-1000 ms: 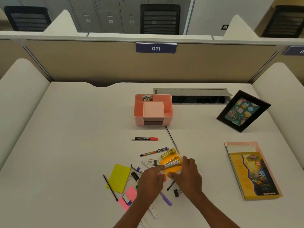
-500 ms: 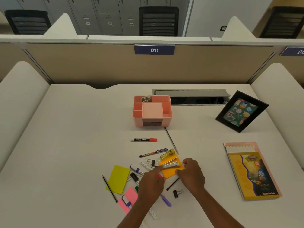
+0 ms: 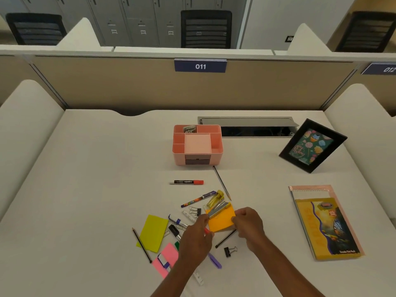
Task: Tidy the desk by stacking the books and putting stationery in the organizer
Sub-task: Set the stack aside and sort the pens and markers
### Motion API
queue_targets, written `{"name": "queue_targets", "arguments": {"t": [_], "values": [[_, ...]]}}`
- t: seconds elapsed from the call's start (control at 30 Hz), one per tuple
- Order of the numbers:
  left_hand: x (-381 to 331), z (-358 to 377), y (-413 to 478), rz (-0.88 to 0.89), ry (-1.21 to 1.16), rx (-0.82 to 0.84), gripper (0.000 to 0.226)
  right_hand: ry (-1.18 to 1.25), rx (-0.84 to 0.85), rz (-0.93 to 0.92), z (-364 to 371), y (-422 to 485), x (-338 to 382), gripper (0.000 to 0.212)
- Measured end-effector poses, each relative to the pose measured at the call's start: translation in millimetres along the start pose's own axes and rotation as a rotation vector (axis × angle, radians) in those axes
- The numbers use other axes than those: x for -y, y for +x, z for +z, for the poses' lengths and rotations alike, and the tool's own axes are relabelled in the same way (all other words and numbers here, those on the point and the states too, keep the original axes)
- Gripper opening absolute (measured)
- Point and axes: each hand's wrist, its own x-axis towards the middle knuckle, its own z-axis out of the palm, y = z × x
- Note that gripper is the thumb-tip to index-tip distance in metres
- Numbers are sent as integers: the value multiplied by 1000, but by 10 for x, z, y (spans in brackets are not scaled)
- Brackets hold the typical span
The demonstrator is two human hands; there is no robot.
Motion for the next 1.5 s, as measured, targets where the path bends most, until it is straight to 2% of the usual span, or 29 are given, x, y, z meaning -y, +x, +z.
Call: {"name": "queue_targets", "arguments": {"t": [0.2, 0.33, 0.43, 0.53, 0.67, 0.73, 0.9, 1.07, 1.17, 1.27, 1.5], "values": [[23, -17, 14, -42, -52, 24, 50, 20, -26, -34, -113, -70, 15, 29], [5, -50, 3, -34, -89, -1, 43, -49, -49, -138, -270, -144, 88, 25], [-94, -151, 45, -29, -135, -87, 36, -153, -79, -259, -412, -206, 194, 23], [-275, -303, 159, 36, -248, -151, 29, -328, -149, -395, -544, -285, 360, 20], [-574, -588, 379, 217, -314, -206, 40, -447, -194, -599, -642, -288, 648, 13], [-737, -741, 501, 291, -277, -233, 38, -463, -172, -711, -662, -250, 840, 12], [-1010, -1096, 852, 438, -161, -361, 18, -470, -177, -885, -695, -110, 1372, 12], [-1235, -1430, 1168, 511, -1, -460, 20, -446, -219, -1050, -719, 0, 1859, 10], [-1319, -1593, 1393, 560, 51, -519, 12, -427, -232, -1114, -723, 102, 2117, 8], [-1410, -1738, 1617, 532, 112, -575, 10, -428, -277, -1180, -702, 290, 2359, 11], [-1575, -1896, 1988, 410, 202, -623, 14, -412, -306, -1153, -564, 763, 2731, 20]]}}
